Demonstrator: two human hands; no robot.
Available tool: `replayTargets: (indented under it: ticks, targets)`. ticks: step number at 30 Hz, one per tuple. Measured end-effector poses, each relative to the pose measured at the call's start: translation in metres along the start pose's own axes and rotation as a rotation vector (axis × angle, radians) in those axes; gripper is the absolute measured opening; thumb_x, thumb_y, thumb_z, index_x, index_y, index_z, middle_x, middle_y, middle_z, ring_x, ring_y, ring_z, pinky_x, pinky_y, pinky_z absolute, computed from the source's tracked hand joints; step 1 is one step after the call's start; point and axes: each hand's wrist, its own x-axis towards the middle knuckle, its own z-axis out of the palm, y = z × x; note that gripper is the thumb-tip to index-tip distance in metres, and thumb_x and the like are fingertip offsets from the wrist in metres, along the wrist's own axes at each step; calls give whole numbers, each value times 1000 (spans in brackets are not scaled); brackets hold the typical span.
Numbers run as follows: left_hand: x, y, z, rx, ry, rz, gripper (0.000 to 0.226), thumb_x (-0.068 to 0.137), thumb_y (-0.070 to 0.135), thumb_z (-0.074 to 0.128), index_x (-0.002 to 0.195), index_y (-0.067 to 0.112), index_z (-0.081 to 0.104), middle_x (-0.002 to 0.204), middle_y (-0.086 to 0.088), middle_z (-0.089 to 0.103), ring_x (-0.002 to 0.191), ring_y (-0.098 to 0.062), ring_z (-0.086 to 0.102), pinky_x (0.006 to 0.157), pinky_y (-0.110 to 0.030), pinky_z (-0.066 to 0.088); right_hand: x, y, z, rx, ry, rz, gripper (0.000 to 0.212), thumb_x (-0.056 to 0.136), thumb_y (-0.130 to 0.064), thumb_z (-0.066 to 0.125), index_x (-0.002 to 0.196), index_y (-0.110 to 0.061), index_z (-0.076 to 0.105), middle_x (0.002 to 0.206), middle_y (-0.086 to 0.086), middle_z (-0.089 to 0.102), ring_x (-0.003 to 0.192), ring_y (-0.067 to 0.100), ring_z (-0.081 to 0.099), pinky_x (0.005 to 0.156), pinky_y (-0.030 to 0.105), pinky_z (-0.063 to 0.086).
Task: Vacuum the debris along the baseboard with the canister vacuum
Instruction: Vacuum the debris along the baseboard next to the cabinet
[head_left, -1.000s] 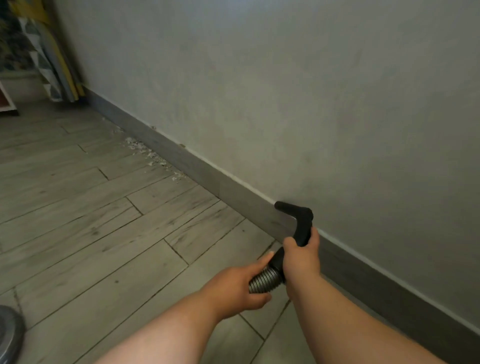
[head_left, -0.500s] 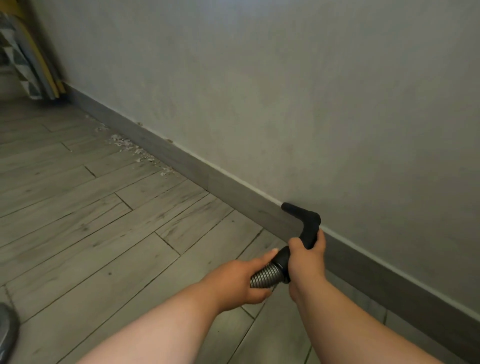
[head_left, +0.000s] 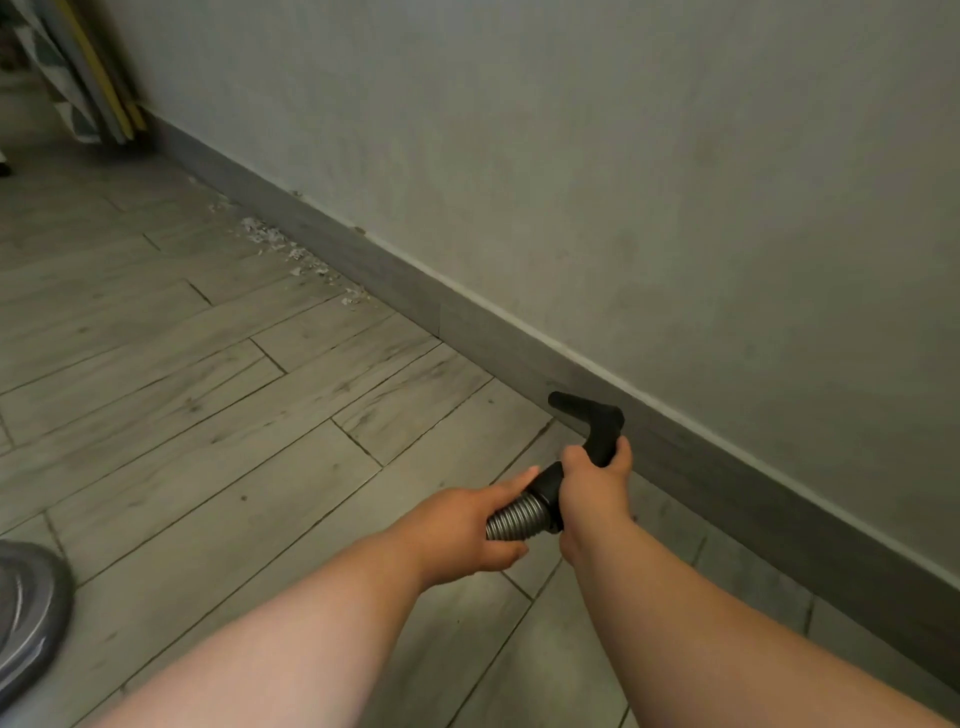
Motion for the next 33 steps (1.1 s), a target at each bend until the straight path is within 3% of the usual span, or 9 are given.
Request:
replayTargets:
  ticks: [12, 17, 22, 25, 33]
  targets:
    - [40, -22, 15, -6, -65, -75, 86, 87, 40, 64, 143, 59, 1, 114, 0, 59, 86, -12, 59, 75, -24, 51, 44, 15, 14, -55, 1, 75, 72, 97, -18, 51, 150, -49, 14, 115, 9, 51, 82, 28, 60, 55, 32, 49]
    - [45, -32, 11, -4, -96, -82, 85, 86, 40, 64, 146, 55, 4, 113, 4, 59, 86, -9, 57, 70, -17, 46, 50, 18, 22, -95, -1, 74, 72, 97, -19, 51, 151, -49, 12, 102, 4, 52, 80, 28, 60, 56, 32, 49]
    - [41, -44, 6, 60, -77, -89, 85, 86, 43, 62, 144, 57, 2, 117, 2, 61, 94, -12, 60, 84, -26, 51, 51, 27, 33, -97, -26, 71, 71, 97, -18, 51, 148, -52, 14, 101, 2, 53, 82, 28, 61, 68, 41, 56]
    - [45, -50, 2, 39, -48, -130, 86, 86, 43, 62, 138, 64, -3, 115, 3, 60, 94, -12, 59, 85, -26, 50, 59, 24, 47, -125, -56, 62, 72, 97, -19, 51, 149, -52, 14, 97, 1, 52, 82, 28, 60, 64, 39, 55]
    - [65, -71, -16, -11, 69, -257, 86, 86, 43, 62, 142, 60, 0, 119, 2, 60, 98, -13, 58, 89, -27, 49, 87, 6, 96, -208, -165, 41, 71, 98, -19, 51, 151, -48, 12, 127, 10, 52, 79, 24, 58, 63, 37, 51]
